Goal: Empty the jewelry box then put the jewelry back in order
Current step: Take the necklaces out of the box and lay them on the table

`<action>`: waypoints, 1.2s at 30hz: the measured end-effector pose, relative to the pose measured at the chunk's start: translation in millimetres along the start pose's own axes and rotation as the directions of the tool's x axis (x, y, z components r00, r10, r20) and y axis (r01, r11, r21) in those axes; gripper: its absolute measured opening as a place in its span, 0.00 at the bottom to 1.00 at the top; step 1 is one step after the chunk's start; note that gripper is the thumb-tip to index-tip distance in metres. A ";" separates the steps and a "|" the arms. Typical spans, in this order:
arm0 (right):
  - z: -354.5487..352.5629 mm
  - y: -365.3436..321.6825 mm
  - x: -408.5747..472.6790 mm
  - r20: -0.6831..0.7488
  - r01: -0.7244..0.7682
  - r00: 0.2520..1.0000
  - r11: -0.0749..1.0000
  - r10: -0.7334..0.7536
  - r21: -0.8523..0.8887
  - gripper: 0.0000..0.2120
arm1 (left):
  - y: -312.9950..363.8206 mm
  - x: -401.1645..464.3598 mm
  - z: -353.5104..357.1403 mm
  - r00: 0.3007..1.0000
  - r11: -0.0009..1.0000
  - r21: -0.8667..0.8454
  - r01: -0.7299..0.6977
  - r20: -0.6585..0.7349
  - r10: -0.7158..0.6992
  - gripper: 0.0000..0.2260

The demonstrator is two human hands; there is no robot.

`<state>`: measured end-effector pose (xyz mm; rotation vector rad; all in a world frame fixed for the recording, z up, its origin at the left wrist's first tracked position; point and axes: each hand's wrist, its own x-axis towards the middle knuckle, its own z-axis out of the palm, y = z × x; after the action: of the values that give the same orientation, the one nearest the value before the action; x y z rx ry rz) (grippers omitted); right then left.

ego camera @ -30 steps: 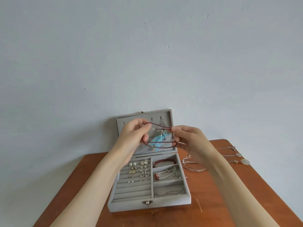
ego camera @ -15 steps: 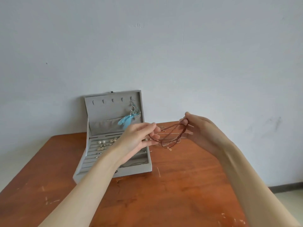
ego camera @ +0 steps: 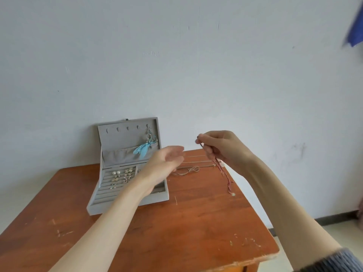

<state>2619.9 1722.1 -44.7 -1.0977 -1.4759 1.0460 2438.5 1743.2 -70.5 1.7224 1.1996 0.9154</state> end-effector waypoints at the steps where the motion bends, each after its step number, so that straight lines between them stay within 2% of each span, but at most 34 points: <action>1: 1.6 -7.4 -0.8 0.012 0.015 1.000 1.000 -0.014 -0.026 0.12 | 6.2 -0.2 6.2 0.998 0.999 -0.014 -0.037 0.043 0.038 0.14; 4: 2.1 -27.0 -6.2 0.057 0.039 0.998 0.998 -0.036 -0.057 0.11 | 21.8 -2.3 21.9 0.985 0.988 -0.136 -0.074 0.147 0.094 0.13; 7: -3.2 -37.7 -12.7 0.079 0.041 0.996 0.996 -0.035 -0.078 0.10 | 29.6 -7.6 27.2 0.970 0.972 -0.224 -0.073 0.210 0.122 0.05; 9: -9.2 -38.6 -15.9 0.066 0.019 0.998 0.997 -0.015 -0.071 0.09 | 27.5 -11.5 25.3 0.967 0.965 -0.257 -0.060 0.226 0.120 0.06; 12: -22.6 -29.8 -17.7 0.007 -0.056 0.998 0.989 0.055 0.134 0.09 | 17.1 -15.5 16.4 0.978 0.947 -0.320 0.008 0.202 0.060 0.10; 15: -40.1 -10.5 -20.3 -0.064 -0.157 0.978 0.898 0.200 0.411 0.10 | 2.4 -15.9 -0.6 0.990 0.912 -0.404 0.079 0.142 -0.023 0.06; 18: -54.1 17.8 -23.4 -0.124 -0.261 0.930 0.860 0.345 0.438 0.09 | -12.4 -10.9 -12.7 0.989 0.880 -0.452 0.148 0.062 -0.135 0.04; 21: -58.4 47.3 -23.5 -0.143 -0.381 0.872 0.832 0.468 0.403 0.08 | -23.5 -1.9 -11.5 0.972 0.904 -0.364 0.224 0.015 -0.234 0.03; 27: -61.3 82.0 -13.8 -0.186 -0.405 0.819 0.777 0.542 0.482 0.05 | -40.0 29.5 -12.0 0.950 0.949 -0.054 0.309 -0.017 -0.311 0.04; 29: -63.0 92.0 -7.9 -0.208 -0.414 0.800 0.769 0.563 0.487 0.05 | -46.3 39.0 -10.5 0.946 0.946 -0.006 0.323 -0.039 -0.323 0.03; 31: -63.4 101.8 -1.1 -0.222 -0.441 0.782 0.768 0.582 0.464 0.05 | -54.5 47.0 -7.0 0.952 0.951 0.064 0.302 -0.066 -0.298 0.04; 34: -62.2 115.8 11.7 -0.270 -0.466 0.761 0.786 0.590 0.405 0.05 | -66.7 55.8 -1.8 0.983 0.947 0.264 0.182 -0.085 -0.165 0.04; 36: -63.6 123.5 20.9 -0.325 -0.457 0.761 0.820 0.561 0.345 0.05 | -73.0 61.5 -1.3 0.991 0.933 0.336 0.128 -0.089 -0.104 0.04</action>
<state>2696.0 1774.7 -150.5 -1.4782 -0.6822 1.2323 2428.8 1817.0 -130.2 1.8746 1.5631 0.7316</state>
